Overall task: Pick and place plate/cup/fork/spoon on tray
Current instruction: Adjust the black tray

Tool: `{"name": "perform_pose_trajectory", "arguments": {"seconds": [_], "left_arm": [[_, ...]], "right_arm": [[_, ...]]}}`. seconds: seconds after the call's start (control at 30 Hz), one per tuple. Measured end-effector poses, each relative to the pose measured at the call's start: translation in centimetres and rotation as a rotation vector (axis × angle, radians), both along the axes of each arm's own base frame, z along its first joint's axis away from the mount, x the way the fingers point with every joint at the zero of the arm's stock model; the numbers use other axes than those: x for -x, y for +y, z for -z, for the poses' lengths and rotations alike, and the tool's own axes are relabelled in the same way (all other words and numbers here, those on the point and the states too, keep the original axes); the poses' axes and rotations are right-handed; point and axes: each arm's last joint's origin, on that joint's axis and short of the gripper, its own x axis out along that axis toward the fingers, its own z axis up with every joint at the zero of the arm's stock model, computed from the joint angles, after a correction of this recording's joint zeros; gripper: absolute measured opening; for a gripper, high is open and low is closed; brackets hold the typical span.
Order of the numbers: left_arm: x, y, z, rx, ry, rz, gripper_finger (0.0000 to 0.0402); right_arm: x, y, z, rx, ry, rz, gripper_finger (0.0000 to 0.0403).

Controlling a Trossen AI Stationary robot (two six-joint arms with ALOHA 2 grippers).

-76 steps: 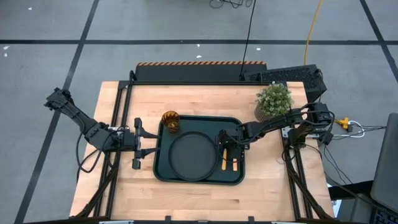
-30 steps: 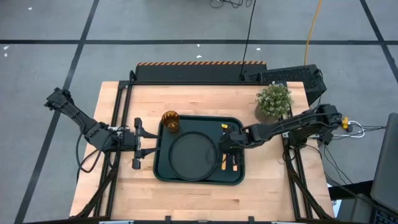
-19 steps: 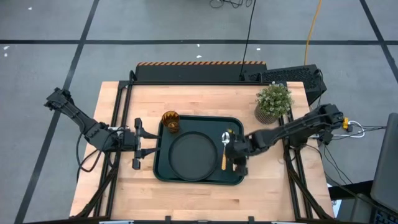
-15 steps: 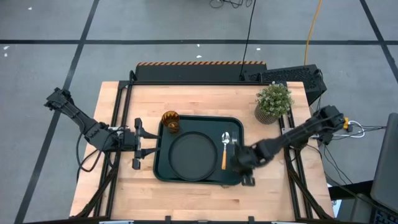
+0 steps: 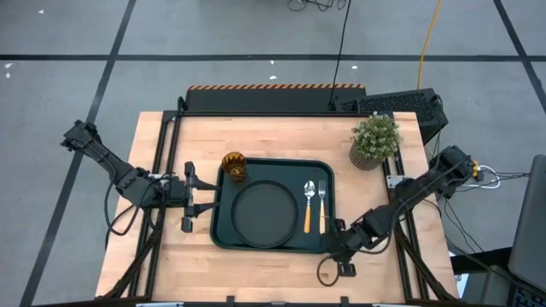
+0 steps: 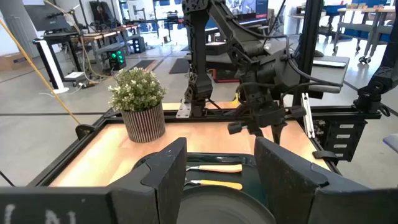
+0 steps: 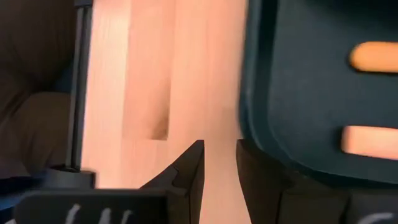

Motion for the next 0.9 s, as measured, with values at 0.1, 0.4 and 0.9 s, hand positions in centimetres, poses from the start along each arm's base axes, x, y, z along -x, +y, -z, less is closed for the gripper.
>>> {"name": "perform_pose_trajectory", "arguments": {"seconds": [0.1, 0.4, 0.9], "left_arm": [[0.0, 0.0, 0.0, -0.007, 0.001, 0.001, 0.0193], [0.0, 0.0, 0.2, -0.027, 0.016, 0.001, 0.0193], [-0.7, -0.8, 1.3, 0.027, 0.077, 0.003, 0.0193]], "right_arm": [[-0.2, 0.2, 0.8, -0.023, -0.032, -0.001, 0.0086], [-2.2, 1.5, 3.1, -0.050, -0.140, -0.052, 0.0086], [-3.1, 2.0, 5.3, 0.027, -0.097, -0.073, 0.0086]]}}
